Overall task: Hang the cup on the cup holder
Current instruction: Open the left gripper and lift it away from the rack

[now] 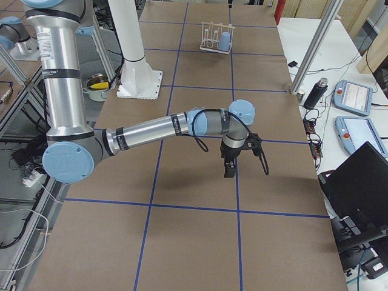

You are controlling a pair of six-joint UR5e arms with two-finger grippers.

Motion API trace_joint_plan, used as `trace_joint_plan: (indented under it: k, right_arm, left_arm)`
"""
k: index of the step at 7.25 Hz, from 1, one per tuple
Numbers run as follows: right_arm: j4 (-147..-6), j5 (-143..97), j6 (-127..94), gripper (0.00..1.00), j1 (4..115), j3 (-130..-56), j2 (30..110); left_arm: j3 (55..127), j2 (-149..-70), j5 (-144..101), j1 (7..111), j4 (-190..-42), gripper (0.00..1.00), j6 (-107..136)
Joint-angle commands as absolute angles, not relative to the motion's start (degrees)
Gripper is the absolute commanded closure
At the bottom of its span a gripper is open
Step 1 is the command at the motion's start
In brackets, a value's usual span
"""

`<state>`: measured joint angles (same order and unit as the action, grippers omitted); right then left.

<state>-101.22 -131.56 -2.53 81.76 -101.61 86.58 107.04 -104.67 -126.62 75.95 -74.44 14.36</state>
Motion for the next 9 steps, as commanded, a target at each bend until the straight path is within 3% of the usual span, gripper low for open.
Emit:
trace_joint_plan:
  k: [1,4,9]
  right_arm:
    - [-101.16,-137.52,6.55,0.0,87.17,-101.08,91.65]
    - [-101.16,-136.93,6.07,0.0,89.12,-100.72,94.39]
    - [-101.07,-133.6,5.89,0.0,89.21,-100.72,94.14]
  left_arm:
    - [101.36,-97.95,-131.92,83.22,-76.79,0.01,3.75]
    - [86.09,-95.89,-132.01,89.03,-89.07,0.01,2.37]
    - [86.13,-91.32,-136.23,92.73,-93.78,0.01,2.11]
